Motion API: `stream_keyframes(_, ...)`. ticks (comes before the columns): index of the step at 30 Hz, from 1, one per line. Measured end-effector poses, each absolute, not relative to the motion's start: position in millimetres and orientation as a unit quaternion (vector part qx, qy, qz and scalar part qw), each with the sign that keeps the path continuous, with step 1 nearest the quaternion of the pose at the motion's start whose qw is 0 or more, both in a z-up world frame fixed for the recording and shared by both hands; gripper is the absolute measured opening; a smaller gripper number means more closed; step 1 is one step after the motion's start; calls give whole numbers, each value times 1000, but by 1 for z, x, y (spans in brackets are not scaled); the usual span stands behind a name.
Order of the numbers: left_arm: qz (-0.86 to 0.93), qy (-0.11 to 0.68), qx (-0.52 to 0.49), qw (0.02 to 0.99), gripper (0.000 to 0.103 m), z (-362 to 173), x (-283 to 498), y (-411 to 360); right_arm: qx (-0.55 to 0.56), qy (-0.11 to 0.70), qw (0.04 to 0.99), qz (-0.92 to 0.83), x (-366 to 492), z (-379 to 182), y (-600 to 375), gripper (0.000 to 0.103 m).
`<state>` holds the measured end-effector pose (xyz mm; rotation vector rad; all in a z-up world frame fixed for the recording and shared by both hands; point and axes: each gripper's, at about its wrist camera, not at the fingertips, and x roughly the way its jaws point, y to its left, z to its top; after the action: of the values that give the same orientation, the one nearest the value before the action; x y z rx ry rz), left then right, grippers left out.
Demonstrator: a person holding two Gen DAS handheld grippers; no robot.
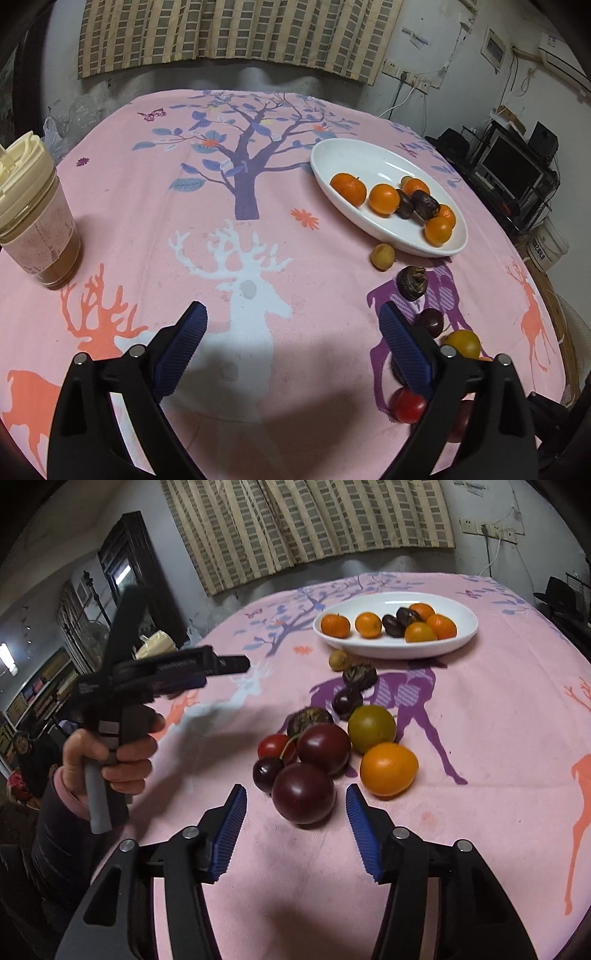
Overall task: Organize fruits
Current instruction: 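Grasp a dark red tomato with the right tool while the left tool grasps a dark cherry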
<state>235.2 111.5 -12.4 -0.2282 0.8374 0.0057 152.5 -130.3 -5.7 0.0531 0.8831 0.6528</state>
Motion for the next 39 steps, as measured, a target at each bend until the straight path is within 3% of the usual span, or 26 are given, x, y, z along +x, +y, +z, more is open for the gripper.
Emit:
stream_keyframes(9,-9,397,-102,912,92,-4,228,106,19,455,839,297,167,-16,-122,53)
stream_keyframes(12,-13,396,-99,913,92,-3,227,105,28,466,830,305,174,-21,-118,41)
stream_keyframes(15,-9,395,-91,914,92,-3,226,104,44,472,826,306,176,-23,-122,39)
stream_keyframes(24,-79,409,-70,906,90,-13,203,82,171,396,838,333,172,-10,-167,39)
stream_keyframes(29,-151,426,-55,890,60,-28,170,49,199,400,832,330,179,-14,-173,40)
stream_keyframes(34,-176,436,-15,882,39,-34,160,19,203,397,829,337,181,-13,-174,40)
stream_keyframes(39,-175,449,-7,876,36,-41,165,9,207,396,827,341,179,-13,-176,40)
